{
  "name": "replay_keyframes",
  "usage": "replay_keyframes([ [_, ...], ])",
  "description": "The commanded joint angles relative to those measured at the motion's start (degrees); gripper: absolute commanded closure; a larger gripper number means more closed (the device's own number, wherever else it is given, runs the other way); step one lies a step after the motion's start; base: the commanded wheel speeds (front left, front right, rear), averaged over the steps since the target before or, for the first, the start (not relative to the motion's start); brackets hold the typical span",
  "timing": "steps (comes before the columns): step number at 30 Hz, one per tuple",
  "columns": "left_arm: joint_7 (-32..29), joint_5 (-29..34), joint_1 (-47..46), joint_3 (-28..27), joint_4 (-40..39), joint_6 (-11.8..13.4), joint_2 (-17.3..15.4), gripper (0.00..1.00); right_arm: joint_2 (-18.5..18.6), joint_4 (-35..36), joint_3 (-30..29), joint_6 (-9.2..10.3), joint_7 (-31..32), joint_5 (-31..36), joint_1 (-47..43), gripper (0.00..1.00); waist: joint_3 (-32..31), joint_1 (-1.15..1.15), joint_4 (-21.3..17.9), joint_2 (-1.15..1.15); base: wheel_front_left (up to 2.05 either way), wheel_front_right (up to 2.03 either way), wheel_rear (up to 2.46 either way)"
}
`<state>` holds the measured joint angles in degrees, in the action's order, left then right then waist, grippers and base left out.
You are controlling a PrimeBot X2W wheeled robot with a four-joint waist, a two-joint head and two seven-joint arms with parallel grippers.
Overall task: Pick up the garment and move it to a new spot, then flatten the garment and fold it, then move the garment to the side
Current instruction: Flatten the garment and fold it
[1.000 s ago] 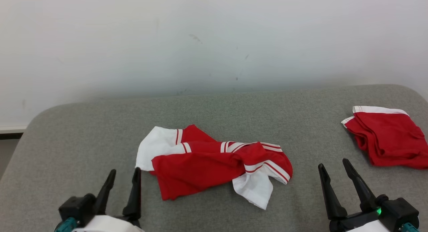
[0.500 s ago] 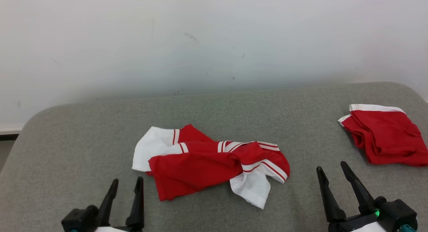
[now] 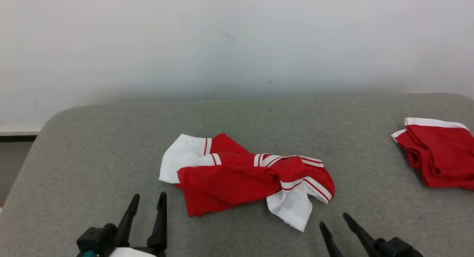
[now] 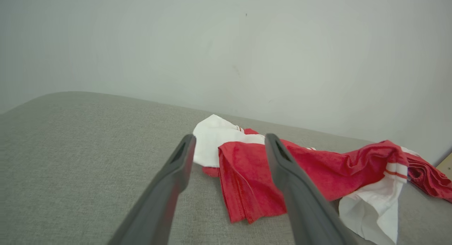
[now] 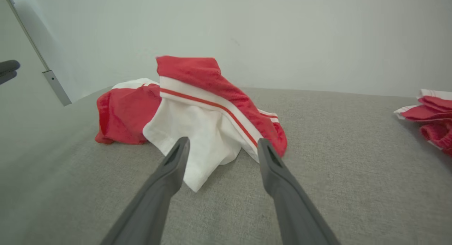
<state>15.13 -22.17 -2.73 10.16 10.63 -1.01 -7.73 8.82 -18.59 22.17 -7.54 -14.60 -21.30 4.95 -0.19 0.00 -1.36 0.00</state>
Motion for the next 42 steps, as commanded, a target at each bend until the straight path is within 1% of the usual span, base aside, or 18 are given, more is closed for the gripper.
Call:
replay_keyframes([
  [1,0.01,0.82,-0.56,-0.25,0.31,-0.33,0.3,0.0,-0.32,-2.38,1.34,0.12,0.63,-0.76,1.28,0.0,0.17,0.0,1.63,0.0,0.0,0.0,0.0],
  [5,0.01,1.47,-1.01,-0.63,0.79,-1.06,0.82,0.0,-1.22,-8.58,3.99,0.11,1.88,-1.35,3.22,0.0,0.4,0.0,4.21,0.0,0.0,0.0,0.0],
  [7,0.01,1.93,-1.2,-0.78,1.06,-1.37,1.04,0.0,-1.65,-11.89,4.4,0.12,2.13,-1.38,4.48,0.0,0.54,0.0,5.6,0.0,0.0,0.0,0.0],
  [8,0.01,2.09,-1.29,-0.84,1.15,-1.47,1.19,0.0,-1.99,-13.48,4.27,0.11,2.05,-1.45,5.07,0.0,0.59,0.0,6.3,0.0,0.0,0.0,0.0],
  [9,0.01,2.09,-1.29,-0.84,1.15,-1.47,1.19,0.0,-1.99,-13.48,4.27,0.11,2.05,-1.45,5.07,0.0,0.59,0.0,6.3,0.0,0.0,0.0,0.0],
  [16,0.01,2.83,-1.79,-1.25,1.81,-2.4,1.67,0.0,-4.07,-23.09,2.16,0.12,1.05,-1.3,8.94,0.0,1.04,0.0,10.81,0.0,0.0,0.0,0.0],
  [20,0.01,3.01,-1.84,-1.53,2.02,-2.78,1.88,0.0,-4.57,-27.29,0.17,0.12,0.28,-0.51,11.05,0.0,1.39,0.0,12.38,0.0,0.0,0.0,0.0],
  [21,0.01,3.07,-1.86,-1.62,2.03,-2.88,1.95,0.0,-4.77,-28.0,-0.18,0.12,0.25,-0.4,11.53,0.41,1.48,0.0,12.58,0.0,0.0,0.0,0.0],
  [23,0.01,3.17,-1.94,-1.84,2.07,-2.98,2.1,0.0,-4.93,-28.72,-1.18,0.12,-0.2,-0.23,12.38,1.0,1.65,0.0,12.76,0.0,0.0,0.0,0.0],
  [26,0.01,3.42,-1.61,-2.22,2.29,-3.08,2.25,0.0,-5.08,-29.06,-1.92,0.12,-0.47,0.57,12.98,1.0,1.77,0.0,12.19,0.0,0.0,0.0,0.0],
  [29,0.01,3.69,-1.11,-2.64,2.51,-3.19,2.44,0.0,-5.09,-27.51,-2.74,0.12,-0.62,1.54,13.22,1.0,1.54,0.0,10.55,0.0,0.0,0.0,0.0],
  [31,0.01,3.73,-0.89,-3.03,2.54,-3.3,2.47,0.0,-4.68,-25.1,-3.19,0.12,-0.6,2.73,12.6,1.0,1.31,0.0,9.08,0.0,0.0,0.0,0.0],
  [35,0.01,3.92,-0.63,-3.28,2.44,-3.46,2.91,0.0,-2.31,-19.82,-3.71,0.12,-0.58,5.78,10.7,1.0,0.99,0.0,5.81,0.0,0.0,0.0,0.0],
  [38,0.01,3.97,-0.41,-3.82,2.18,-3.41,3.17,0.0,0.66,-15.86,-2.33,0.12,1.19,8.16,11.26,1.0,1.14,0.0,2.67,0.0,0.0,0.0,0.0],
  [42,0.01,4.3,-0.44,-4.18,2.09,-3.5,3.46,0.0,6.82,-9.41,-0.07,0.12,6.96,9.81,10.82,1.0,1.14,0.0,-0.22,0.0,0.0,0.0,0.0],
])
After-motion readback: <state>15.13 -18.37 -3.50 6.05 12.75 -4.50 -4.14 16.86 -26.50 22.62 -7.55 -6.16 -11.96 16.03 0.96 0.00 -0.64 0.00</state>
